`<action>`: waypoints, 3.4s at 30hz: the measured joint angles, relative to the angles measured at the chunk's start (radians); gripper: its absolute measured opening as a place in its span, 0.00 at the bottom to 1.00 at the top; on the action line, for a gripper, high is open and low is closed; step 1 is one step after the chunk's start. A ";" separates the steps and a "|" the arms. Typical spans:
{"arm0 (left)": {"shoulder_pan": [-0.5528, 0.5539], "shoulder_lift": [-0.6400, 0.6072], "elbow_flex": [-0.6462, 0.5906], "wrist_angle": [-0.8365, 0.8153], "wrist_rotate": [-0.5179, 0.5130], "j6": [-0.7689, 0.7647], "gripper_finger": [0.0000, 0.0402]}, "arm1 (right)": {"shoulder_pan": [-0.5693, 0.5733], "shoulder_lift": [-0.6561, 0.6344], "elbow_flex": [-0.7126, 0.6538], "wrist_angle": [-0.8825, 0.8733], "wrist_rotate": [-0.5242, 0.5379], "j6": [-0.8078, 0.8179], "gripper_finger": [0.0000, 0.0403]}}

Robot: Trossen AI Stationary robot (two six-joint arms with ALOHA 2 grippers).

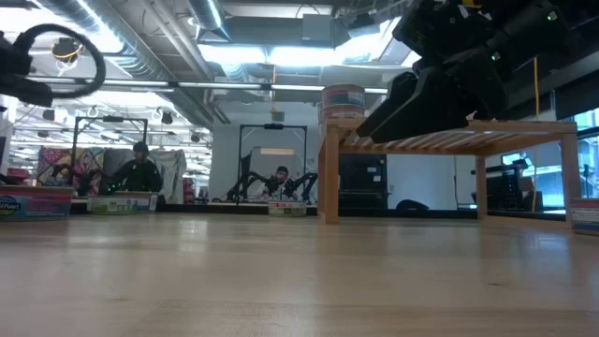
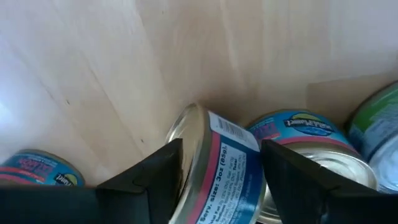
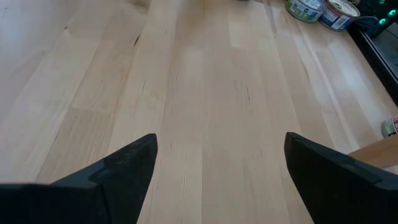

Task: Stack canned seafood by type on shelf
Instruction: Put the blue-pink tuna can on the shelf aligned with the other blue-pink tuna can

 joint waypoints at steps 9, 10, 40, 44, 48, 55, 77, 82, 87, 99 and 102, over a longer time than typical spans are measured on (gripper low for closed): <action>0.014 0.010 0.005 -0.069 0.042 0.016 0.37 | 0.000 0.000 0.000 0.002 0.000 0.000 0.85; 0.020 0.010 0.006 -0.068 0.042 0.012 0.37 | 0.000 0.000 0.000 0.002 0.000 0.000 0.85; -0.062 -0.027 0.007 -0.139 0.052 -0.031 0.60 | 0.000 0.000 0.000 -0.006 0.000 0.000 0.85; -0.116 -0.027 0.007 -0.157 0.044 -0.036 0.60 | 0.000 0.000 0.000 -0.006 0.000 0.000 0.85; -0.148 -0.026 0.007 -0.163 -0.003 -0.045 0.60 | 0.000 0.000 0.000 -0.006 0.000 0.000 0.85; -0.138 -0.044 0.007 -0.205 -0.022 -0.333 0.56 | 0.000 0.001 0.000 -0.002 0.000 0.000 0.85; -0.155 -0.106 -0.066 -0.252 0.069 -0.965 0.42 | 0.000 0.001 0.000 -0.003 -0.001 0.001 0.85; -0.157 -0.105 -0.123 -0.217 0.120 -1.040 0.42 | 0.000 0.001 0.000 -0.003 -0.005 0.001 0.85; -0.162 -0.106 -0.169 -0.089 0.127 -1.043 0.42 | 0.000 0.001 0.000 -0.003 -0.010 0.001 0.85; -0.153 -0.122 -0.177 -0.097 -0.085 -1.160 0.42 | 0.000 0.001 0.000 -0.003 -0.011 0.001 0.85; -0.134 -0.122 -0.177 -0.093 -0.159 -1.138 0.42 | 0.000 0.001 0.000 -0.003 -0.010 0.001 0.85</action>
